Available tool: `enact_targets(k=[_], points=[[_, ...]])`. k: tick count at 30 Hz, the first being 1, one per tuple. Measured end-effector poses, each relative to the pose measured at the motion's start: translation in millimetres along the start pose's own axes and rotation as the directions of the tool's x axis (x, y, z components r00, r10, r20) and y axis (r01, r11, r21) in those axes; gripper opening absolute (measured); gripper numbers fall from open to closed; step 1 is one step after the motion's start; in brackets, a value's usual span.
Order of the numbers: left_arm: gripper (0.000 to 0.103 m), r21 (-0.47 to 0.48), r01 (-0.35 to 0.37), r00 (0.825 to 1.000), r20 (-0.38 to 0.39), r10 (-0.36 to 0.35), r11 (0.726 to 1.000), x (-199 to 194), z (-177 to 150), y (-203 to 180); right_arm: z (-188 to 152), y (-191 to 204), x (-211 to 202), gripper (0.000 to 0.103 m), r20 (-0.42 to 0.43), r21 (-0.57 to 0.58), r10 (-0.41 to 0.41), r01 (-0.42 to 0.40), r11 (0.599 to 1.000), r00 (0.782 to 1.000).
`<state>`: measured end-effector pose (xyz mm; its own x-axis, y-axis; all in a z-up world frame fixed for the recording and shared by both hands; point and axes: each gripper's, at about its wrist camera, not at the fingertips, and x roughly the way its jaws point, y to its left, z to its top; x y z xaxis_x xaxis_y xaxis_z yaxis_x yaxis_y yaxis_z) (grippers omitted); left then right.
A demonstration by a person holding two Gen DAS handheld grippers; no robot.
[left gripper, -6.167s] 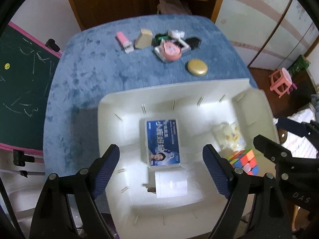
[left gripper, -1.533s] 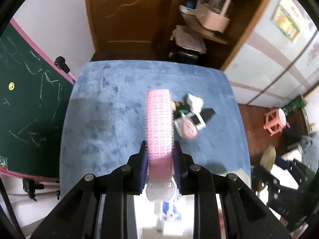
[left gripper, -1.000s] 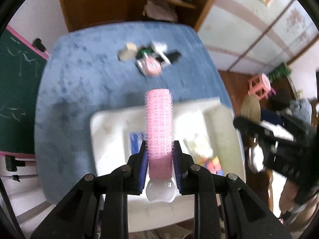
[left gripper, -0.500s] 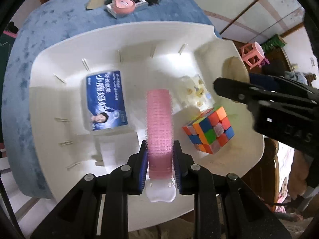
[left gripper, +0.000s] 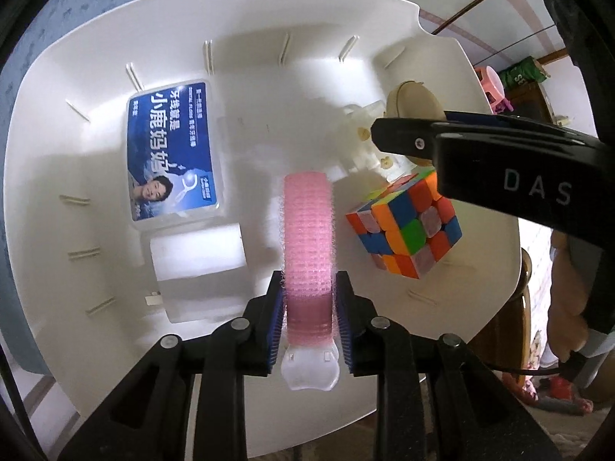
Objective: Organize rigid objects
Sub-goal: 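Lower the pink stick and gold compact into the tray and open both tools, then move the left tool to the beige cube while the right tool approaches the white plastic piece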
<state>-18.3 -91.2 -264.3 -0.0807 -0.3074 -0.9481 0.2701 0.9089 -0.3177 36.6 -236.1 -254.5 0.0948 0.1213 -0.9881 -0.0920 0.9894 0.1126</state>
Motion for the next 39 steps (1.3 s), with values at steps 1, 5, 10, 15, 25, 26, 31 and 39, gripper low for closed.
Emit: enact_targets(k=[1, 5, 10, 15, 25, 26, 31, 39], points=[[0.045, -0.005, -0.004, 1.0, 0.0, 0.004, 1.0, -1, 1, 1, 0, 0, 1, 0.056, -0.003, 0.0, 0.003, -0.003, 1.0, 1.0], [0.06, -0.024, -0.028, 0.999, 0.025, 0.028, 0.999, -7, -1, 8, -1, 2, 3, 0.063, -0.011, 0.002, 0.026, -0.026, 1.0, 1.0], [0.06, -0.041, -0.035, 0.998, 0.047, 0.037, 0.999, -21, -4, 18, -1, 4, -4, 0.065, 0.007, 0.005, 0.034, -0.034, 0.999, 0.999], [0.06, -0.025, -0.068, 0.994, 0.084, 0.07, 0.997, -34, -5, 18, 0, 6, -13, 0.065, 0.028, -0.003, 0.035, -0.035, 0.999, 0.999], [0.06, 0.058, -0.165, 0.967, 0.205, 0.15, 0.985, -65, 3, -4, -3, 7, -31, 0.065, 0.053, -0.003, 0.051, -0.05, 0.999, 0.997], [0.06, 0.063, -0.172, 0.965, 0.213, 0.155, 0.983, -65, 6, -8, -1, 6, -32, 0.065, 0.056, -0.003, 0.051, -0.05, 0.999, 0.997], [0.06, 0.066, -0.182, 0.955, 0.25, 0.161, 0.981, -77, 13, -12, 2, 2, -47, 0.065, 0.083, 0.007, 0.058, -0.059, 0.998, 0.995], [0.06, 0.024, -0.165, 0.939, 0.31, 0.149, 0.986, -106, 27, -3, 12, -7, -74, 0.065, 0.145, 0.014, 0.065, -0.068, 0.998, 0.987]])
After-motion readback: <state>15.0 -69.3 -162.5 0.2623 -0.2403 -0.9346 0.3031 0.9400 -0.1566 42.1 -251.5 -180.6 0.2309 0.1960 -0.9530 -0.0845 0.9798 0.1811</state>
